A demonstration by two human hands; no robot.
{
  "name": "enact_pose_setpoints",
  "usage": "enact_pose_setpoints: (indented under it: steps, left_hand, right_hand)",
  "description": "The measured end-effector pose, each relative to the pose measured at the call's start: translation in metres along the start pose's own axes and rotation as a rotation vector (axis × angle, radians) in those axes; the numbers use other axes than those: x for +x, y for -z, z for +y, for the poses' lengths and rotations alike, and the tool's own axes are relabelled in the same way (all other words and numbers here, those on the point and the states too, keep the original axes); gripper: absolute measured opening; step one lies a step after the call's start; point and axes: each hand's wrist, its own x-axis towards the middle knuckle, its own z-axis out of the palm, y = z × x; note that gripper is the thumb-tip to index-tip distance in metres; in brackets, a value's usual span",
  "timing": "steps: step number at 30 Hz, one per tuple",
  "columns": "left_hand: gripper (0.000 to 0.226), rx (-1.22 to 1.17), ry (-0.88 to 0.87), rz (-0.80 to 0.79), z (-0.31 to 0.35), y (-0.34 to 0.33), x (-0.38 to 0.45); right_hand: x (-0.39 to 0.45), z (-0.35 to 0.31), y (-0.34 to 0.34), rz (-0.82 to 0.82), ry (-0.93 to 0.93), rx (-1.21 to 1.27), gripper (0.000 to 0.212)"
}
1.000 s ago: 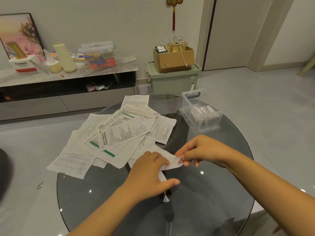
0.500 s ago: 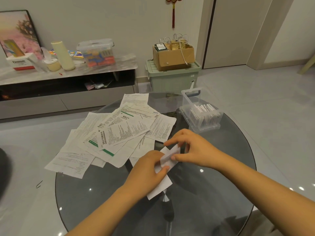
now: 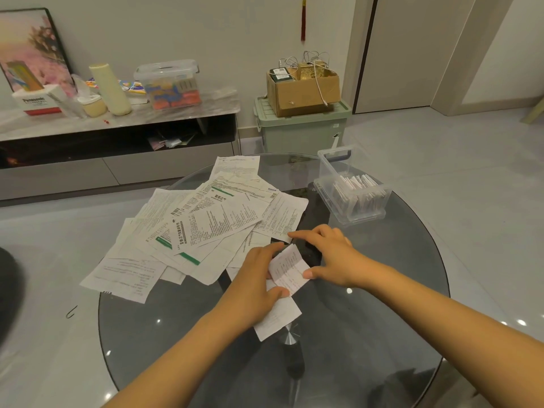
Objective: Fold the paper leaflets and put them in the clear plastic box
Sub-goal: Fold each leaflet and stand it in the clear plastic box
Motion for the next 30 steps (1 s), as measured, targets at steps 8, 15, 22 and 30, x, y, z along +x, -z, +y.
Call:
enact_pose_setpoints:
  steps: [8,15,22,30]
  left_hand:
    - [0.069,0.029,-0.072,0.008,-0.008,0.001,-0.002]
    - [0.041,0.164,-0.125,0.011,-0.012,-0.005,-0.004]
    - [0.035,0.511,-0.243,0.158,-0.008,-0.006,0.001]
    - [0.040,0.573,-0.268,0.065,-0.005,0.001,0.009]
  right_hand:
    - [-0.010,0.008,0.006,0.028,0.267,-0.133,0.026]
    - [-0.011,0.008,0.006,0.048,0.396,-0.247,0.031]
    - [-0.009,-0.002,-0.002,0.127,0.489,-0.407,0.029]
    - [-0.011,-0.008,-0.005,0.206,0.499,-0.373,0.015]
